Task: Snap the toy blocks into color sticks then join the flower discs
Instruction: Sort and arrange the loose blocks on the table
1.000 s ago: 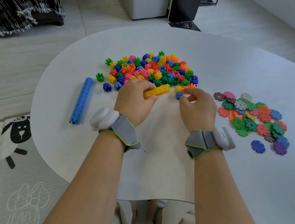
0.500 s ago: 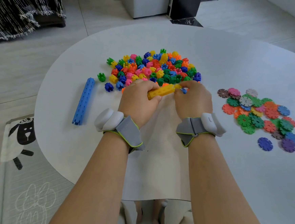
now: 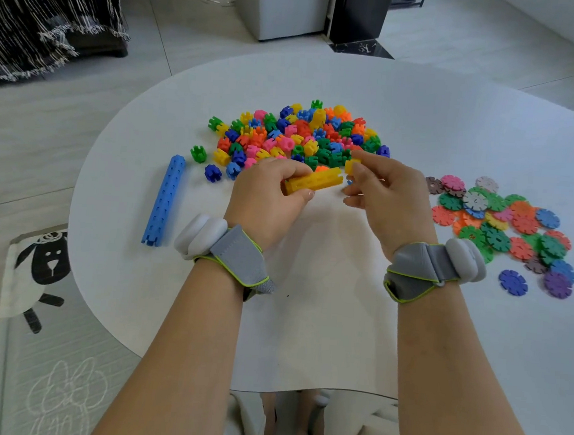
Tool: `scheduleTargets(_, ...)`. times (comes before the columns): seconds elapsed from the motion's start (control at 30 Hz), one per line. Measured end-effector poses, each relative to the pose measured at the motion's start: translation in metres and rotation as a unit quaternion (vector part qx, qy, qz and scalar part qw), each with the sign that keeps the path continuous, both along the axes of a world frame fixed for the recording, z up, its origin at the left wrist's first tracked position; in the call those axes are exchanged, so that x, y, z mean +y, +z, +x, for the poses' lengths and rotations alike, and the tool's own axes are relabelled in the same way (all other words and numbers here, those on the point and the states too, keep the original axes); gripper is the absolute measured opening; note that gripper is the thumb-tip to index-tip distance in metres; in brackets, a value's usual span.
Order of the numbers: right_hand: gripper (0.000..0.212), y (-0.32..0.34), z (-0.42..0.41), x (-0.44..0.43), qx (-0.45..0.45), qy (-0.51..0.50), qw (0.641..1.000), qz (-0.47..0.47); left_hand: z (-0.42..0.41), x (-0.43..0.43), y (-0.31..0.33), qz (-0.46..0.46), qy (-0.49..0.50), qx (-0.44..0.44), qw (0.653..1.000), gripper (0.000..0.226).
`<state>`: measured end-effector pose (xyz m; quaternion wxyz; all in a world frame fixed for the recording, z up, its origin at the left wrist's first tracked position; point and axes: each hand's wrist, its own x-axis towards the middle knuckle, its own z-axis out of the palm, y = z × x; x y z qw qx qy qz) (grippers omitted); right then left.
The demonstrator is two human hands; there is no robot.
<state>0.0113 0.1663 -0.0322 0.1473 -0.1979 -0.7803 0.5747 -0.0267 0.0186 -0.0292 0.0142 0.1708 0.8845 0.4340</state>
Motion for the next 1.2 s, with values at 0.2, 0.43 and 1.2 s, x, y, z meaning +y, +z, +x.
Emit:
scheduleTargets(0.2,0.027,0.000,-0.001,-0.007,-0.015,0.031,0.997,-0.064,-0.001,-0.004,-0.001,-0.014,0.000,0.007,1.000,0.031)
scheduleTargets(0.43,0.027,0.001,-0.001,-0.010,-0.019,0.034,0.994,-0.100,0.000,-0.005,0.001,-0.004,0.007,0.008,1.000,0.031)
scheduleTargets(1.2,0.024,0.005,0.002,-0.018,-0.032,0.108,0.984,-0.135,-0.004,-0.021,-0.003,-0.059,-0.014,0.039,0.997,0.029)
